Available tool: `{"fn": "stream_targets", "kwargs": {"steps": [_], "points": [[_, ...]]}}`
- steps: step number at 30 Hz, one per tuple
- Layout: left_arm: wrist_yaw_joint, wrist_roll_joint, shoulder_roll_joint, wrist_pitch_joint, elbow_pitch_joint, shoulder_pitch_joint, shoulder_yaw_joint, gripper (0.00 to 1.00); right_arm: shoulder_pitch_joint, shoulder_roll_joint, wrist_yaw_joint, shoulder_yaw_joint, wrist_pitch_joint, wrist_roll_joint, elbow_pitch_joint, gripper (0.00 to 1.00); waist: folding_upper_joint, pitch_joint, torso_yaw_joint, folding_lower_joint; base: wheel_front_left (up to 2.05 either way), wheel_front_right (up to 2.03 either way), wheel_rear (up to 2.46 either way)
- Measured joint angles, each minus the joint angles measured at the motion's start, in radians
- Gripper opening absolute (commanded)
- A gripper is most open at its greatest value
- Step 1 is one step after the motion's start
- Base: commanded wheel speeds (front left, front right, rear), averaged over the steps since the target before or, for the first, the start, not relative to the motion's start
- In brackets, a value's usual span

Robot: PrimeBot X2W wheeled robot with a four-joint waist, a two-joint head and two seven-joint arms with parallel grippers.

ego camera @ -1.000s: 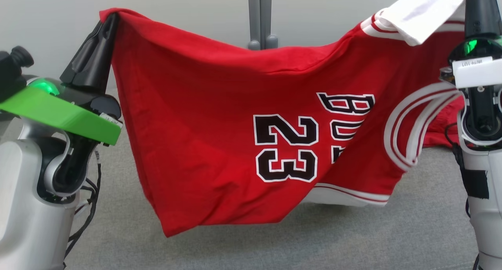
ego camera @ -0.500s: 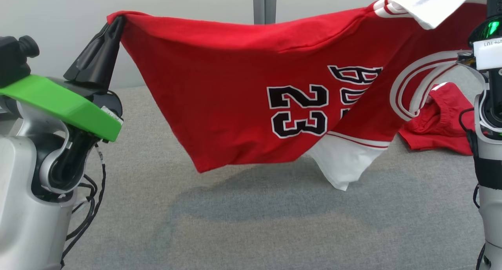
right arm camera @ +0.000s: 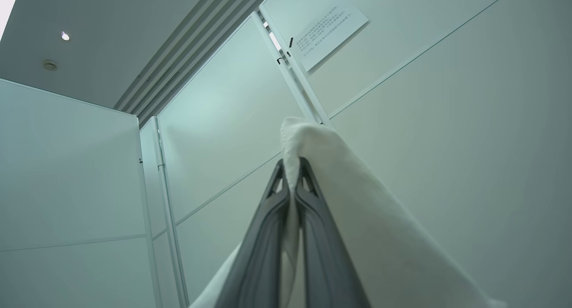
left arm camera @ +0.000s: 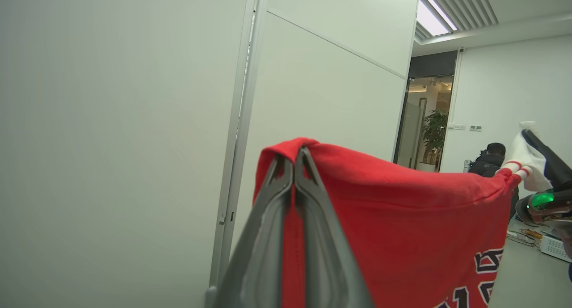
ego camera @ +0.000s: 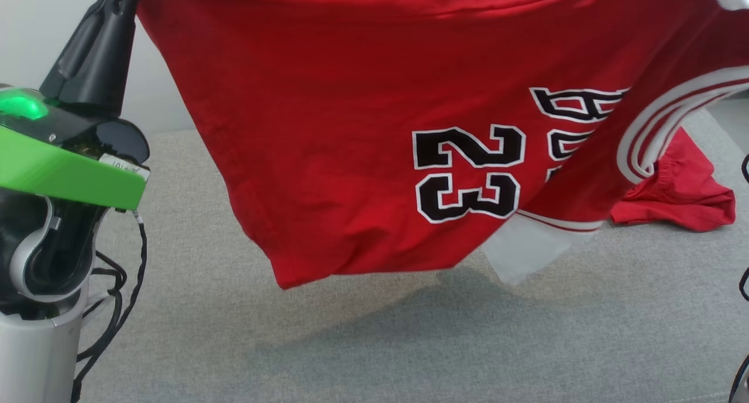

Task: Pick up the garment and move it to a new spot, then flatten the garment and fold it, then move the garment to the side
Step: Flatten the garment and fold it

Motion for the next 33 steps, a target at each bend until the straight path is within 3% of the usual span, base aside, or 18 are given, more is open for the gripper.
{"fn": "stream_targets", "kwargs": {"steps": [4,10,13,16,18,24,28,33], "points": [[0.036,-0.001,0.005,0.051,0.031,-0.01,-0.018,0.0,-0.012,0.002,-0.053,0.018,0.047,0.009,0.024,0.0,0.0,0.016,0.004,0.0,0.0,0.0,0.0],[0.087,0.008,0.02,0.129,0.223,-0.009,-0.051,0.0,-0.042,0.01,-0.107,0.189,0.175,-0.044,0.266,0.0,0.0,0.069,0.008,0.0,0.0,0.0,0.0],[0.098,0.055,0.021,0.112,0.279,-0.083,-0.014,0.0,-0.206,0.047,-0.126,0.185,0.139,-0.097,0.312,0.0,0.0,0.102,0.007,0.0,0.0,0.0,0.0],[0.1,0.055,0.019,0.09,0.277,-0.256,0.037,0.0,-0.419,0.086,-0.135,0.138,0.096,-0.097,0.303,0.0,-0.0001,0.135,0.006,0.0,0.0,0.0,0.0],[0.1,0.067,0.025,0.085,0.277,-0.32,0.042,0.0,-0.456,0.083,-0.136,0.146,0.09,-0.106,0.328,0.0,0.0,0.156,0.005,0.0,0.0,0.0,0.0],[0.094,0.059,0.017,0.121,0.325,-0.217,-0.037,0.0,-0.26,0.054,-0.137,0.186,0.126,-0.119,0.484,0.0,0.0,0.206,0.001,0.0,0.0,0.0,0.0],[0.086,0.032,-0.043,0.125,0.376,-0.062,-0.094,0.0,-0.114,0.056,-0.136,0.165,0.126,-0.09,0.54,0.0,0.0,0.235,0.003,0.0,0.0,0.0,0.0],[0.071,0.017,-0.104,0.09,0.463,0.116,-0.147,0.0,0.099,0.116,-0.089,0.175,0.105,-0.028,0.6,0.0,0.0,0.266,0.011,0.0,0.0,0.0,0.0]]}}
